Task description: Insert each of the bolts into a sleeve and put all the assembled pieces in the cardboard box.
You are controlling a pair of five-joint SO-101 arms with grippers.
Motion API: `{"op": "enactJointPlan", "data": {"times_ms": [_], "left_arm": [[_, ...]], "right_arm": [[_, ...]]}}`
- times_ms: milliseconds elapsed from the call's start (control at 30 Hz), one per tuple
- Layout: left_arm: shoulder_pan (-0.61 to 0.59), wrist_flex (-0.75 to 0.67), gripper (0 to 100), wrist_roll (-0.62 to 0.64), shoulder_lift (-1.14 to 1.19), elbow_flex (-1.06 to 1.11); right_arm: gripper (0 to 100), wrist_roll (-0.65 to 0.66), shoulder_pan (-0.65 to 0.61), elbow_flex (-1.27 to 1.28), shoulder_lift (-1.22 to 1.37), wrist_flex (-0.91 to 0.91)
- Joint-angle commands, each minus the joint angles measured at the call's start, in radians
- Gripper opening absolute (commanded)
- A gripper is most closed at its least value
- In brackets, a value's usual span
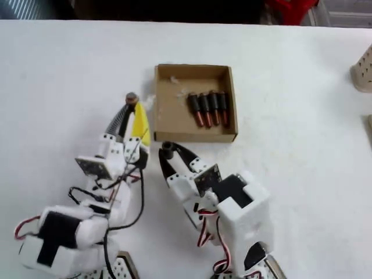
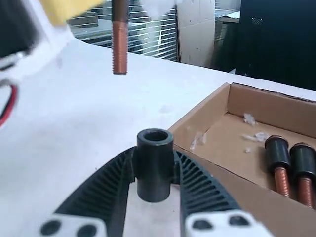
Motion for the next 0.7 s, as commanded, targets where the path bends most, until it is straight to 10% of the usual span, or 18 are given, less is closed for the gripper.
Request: {"op": "enactJointPlan", "data": {"times_ms": [0, 667], "left_arm": [[0.016, 0.146, 2, 0.071, -0.242, 0.028], [0.145, 1.574, 2, 0.081, -1.475, 0.055]], "right_arm": [[1.6, -0.002, -0.008, -0.02, -0.002, 0.007], [1.6, -0.002, -0.013, -0.011, -0.002, 0.008]]}}
